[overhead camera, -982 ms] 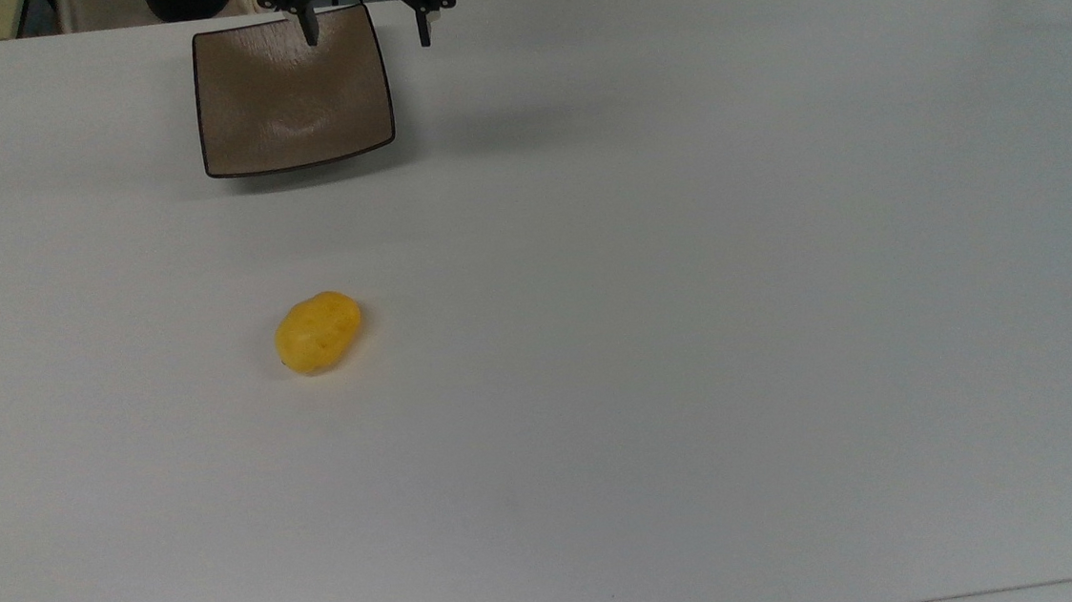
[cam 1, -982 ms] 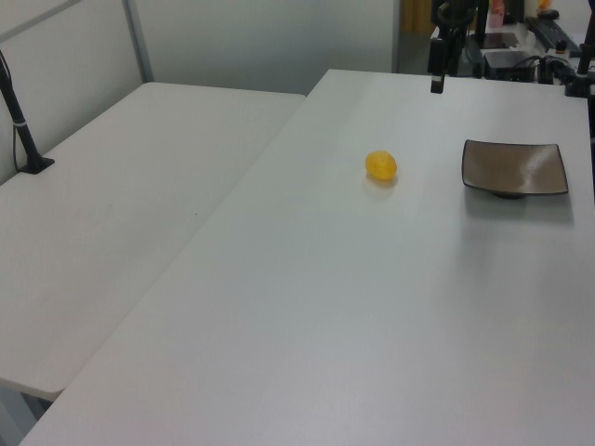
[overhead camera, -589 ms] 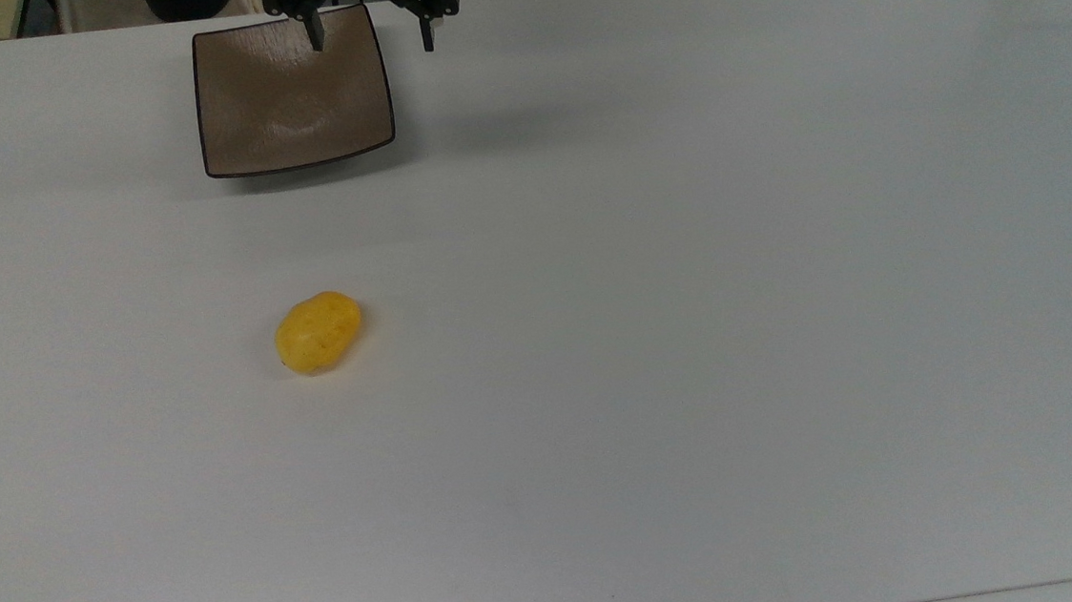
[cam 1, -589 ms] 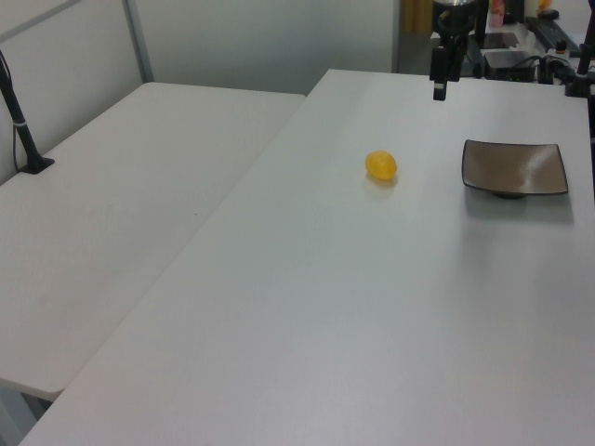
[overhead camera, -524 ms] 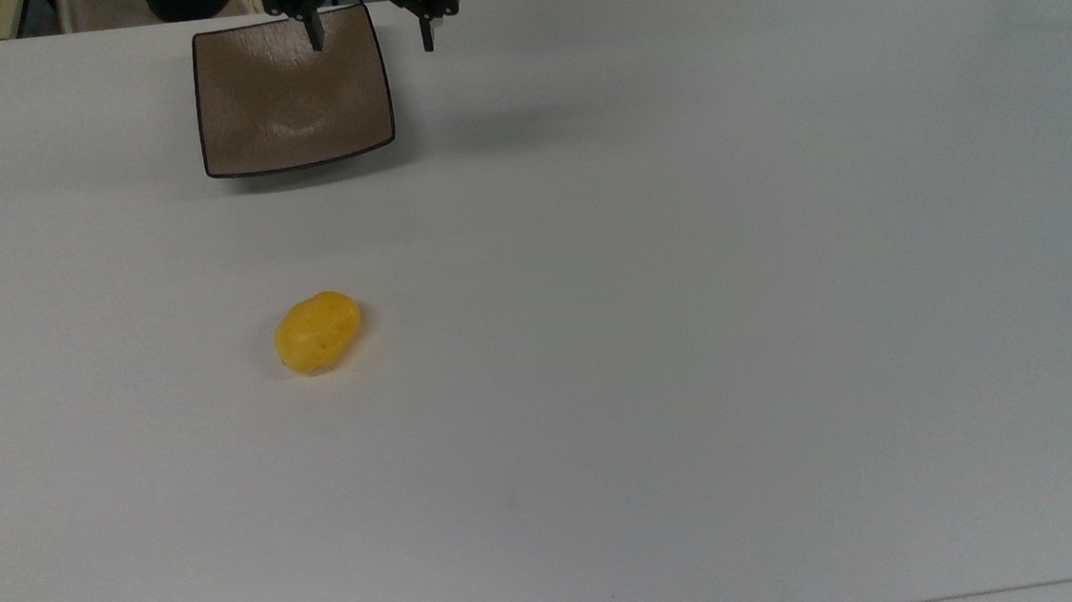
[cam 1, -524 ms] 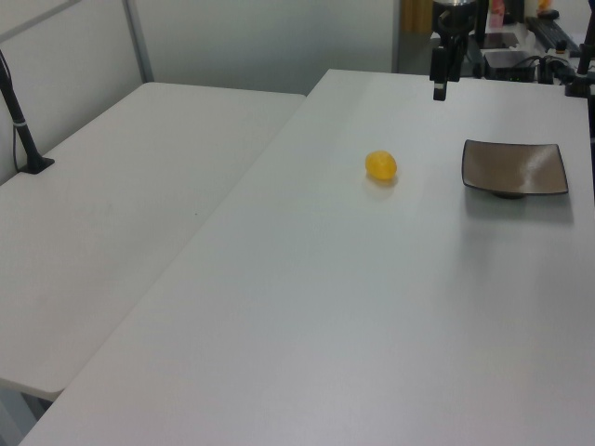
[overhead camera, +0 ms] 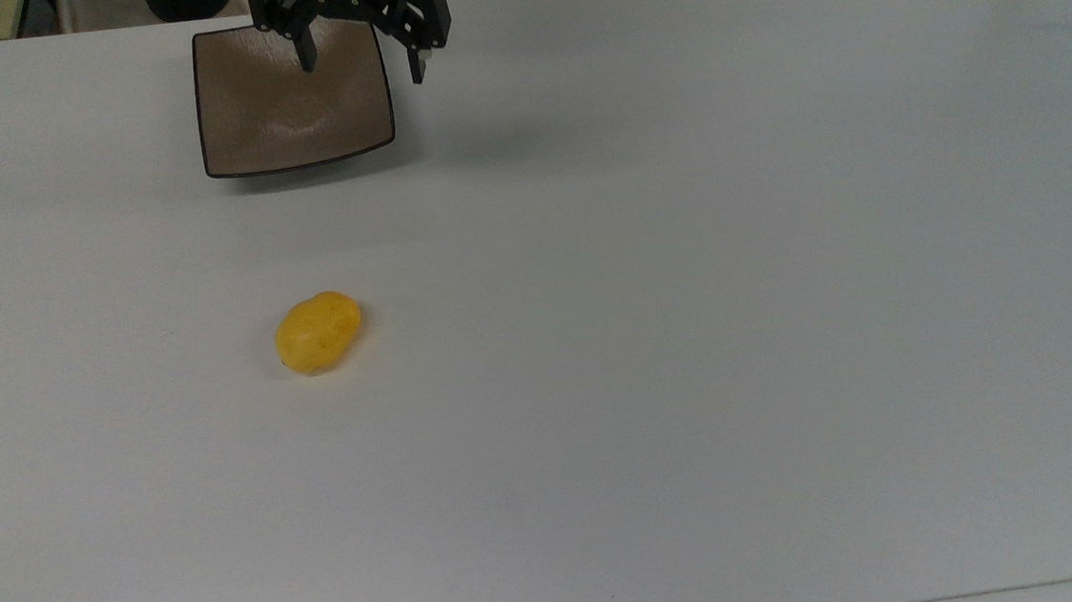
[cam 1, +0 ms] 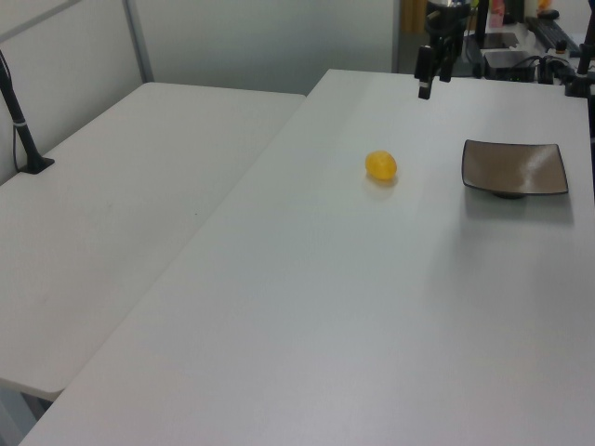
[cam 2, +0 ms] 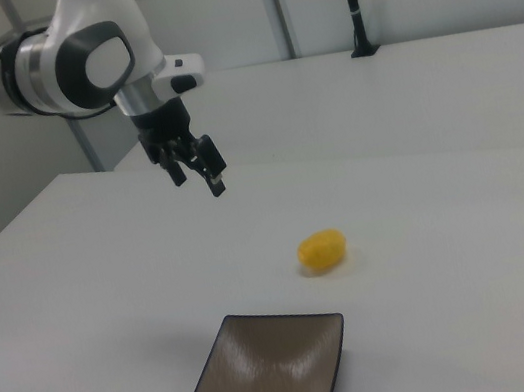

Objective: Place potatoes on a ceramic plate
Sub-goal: 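Move the open gripper from above the brown plate toward the yellow potato, then lower the gripper onto the yellow potato and close it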

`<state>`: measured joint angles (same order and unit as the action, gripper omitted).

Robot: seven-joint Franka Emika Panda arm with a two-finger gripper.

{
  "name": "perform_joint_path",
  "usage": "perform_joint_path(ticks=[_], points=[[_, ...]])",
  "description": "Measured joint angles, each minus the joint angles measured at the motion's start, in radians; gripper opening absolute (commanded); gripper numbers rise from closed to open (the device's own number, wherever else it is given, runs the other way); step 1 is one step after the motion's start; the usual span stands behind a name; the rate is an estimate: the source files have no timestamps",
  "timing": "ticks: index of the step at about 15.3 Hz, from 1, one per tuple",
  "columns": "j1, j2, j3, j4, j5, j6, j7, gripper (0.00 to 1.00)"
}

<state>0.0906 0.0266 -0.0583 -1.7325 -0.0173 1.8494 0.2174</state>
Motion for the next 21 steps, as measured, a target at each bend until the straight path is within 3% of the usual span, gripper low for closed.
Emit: perform_joint_path(ticks=[3,8,16,21], points=[[-0.004,0.033,0.0,-0.005,0.0,0.077,0.185,1.0],[-0.044,0.075,0.0,-0.006,0.0,0.208,0.34,1.0],[-0.105,0.209,-0.001,-0.008,0.0,0.352,0.44,1.0],[-0.141,0.379,-0.002,-0.008,-0.001,0.605,0.445,1.0]])
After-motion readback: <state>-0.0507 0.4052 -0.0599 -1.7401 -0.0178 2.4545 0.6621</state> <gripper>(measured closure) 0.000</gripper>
